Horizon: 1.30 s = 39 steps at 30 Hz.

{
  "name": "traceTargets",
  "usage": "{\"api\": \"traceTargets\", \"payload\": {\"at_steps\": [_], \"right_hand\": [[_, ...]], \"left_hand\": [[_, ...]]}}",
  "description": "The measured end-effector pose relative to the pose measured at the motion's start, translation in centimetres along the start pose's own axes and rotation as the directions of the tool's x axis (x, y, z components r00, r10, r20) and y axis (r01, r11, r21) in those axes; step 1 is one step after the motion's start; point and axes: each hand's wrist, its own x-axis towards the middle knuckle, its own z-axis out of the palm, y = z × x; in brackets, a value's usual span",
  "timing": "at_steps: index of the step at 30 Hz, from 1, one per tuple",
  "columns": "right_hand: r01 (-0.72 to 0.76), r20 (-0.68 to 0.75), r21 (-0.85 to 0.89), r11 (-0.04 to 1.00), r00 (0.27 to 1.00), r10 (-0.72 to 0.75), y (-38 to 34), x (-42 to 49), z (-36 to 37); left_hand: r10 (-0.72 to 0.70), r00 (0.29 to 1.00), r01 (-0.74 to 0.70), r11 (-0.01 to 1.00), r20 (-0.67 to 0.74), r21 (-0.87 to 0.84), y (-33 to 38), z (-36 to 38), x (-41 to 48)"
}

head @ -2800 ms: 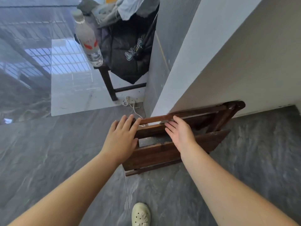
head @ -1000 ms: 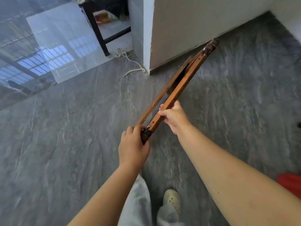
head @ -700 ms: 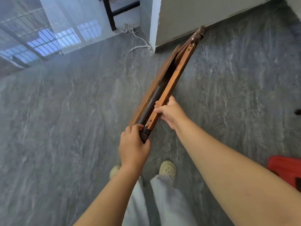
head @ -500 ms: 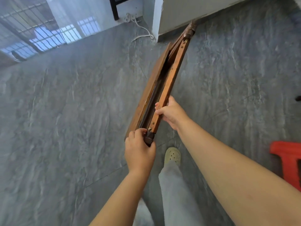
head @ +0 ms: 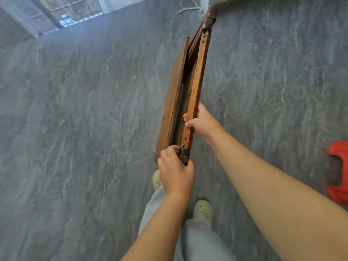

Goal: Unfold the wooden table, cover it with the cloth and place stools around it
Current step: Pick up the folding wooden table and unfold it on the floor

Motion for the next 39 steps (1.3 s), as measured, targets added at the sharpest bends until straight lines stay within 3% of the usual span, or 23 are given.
{"api": "traceTargets", "payload": {"at_steps": [6, 12, 19, 24, 28, 30, 33, 36, 39], "right_hand": [[-0.016, 0.121, -0.101, 0.995, 0.992, 0.028, 4.1, -5.7, 1.6], [0.020, 0.219, -0.224, 0.974, 0.975, 0.030, 7.8, -10.6, 3.2], [0.120, 0.267, -0.206, 0.971, 0.962, -0.062, 9.7, -13.2, 5.7], [0.152, 0.219, -0.188, 0.970, 0.970, -0.110, 10.3, -13.4, 6.0], [0.125, 0.262, -0.132, 0.983, 0.961, -0.087, 11.1, -12.6, 5.1], [0.129, 0.293, -0.106, 0.986, 0.952, -0.093, 11.4, -12.2, 4.6], [0.130, 0.317, -0.072, 0.989, 0.943, -0.101, 11.9, -11.9, 3.9], [0.126, 0.338, -0.056, 0.990, 0.936, -0.100, 12.3, -11.6, 3.3], [0.137, 0.352, -0.057, 0.989, 0.930, -0.108, 12.4, -11.4, 2.8]], "left_hand": [[-0.124, 0.990, 0.124, 0.992, -0.062, -0.006, -3.0, 1.3, -7.5], [-0.174, 0.985, 0.173, 0.984, -0.012, -0.046, -6.4, 2.0, -13.4], [-0.190, 0.981, 0.188, 0.979, -0.029, -0.075, -9.4, 1.0, -15.6], [-0.127, 0.989, 0.137, 0.980, 0.076, -0.143, -10.5, 0.6, -15.1], [0.079, 0.964, -0.008, 0.963, 0.256, -0.268, -12.7, -0.6, -12.9], [0.225, 0.919, -0.138, 0.953, 0.323, -0.270, -15.1, -1.9, -10.9], [0.408, 0.823, -0.433, 0.901, 0.396, -0.029, -18.5, -3.6, -6.2], [0.486, 0.616, -0.739, 0.628, 0.620, 0.243, -20.1, -3.7, -1.2], [0.449, 0.405, -0.907, 0.309, 0.796, 0.287, -20.0, -2.2, 2.1]]}}
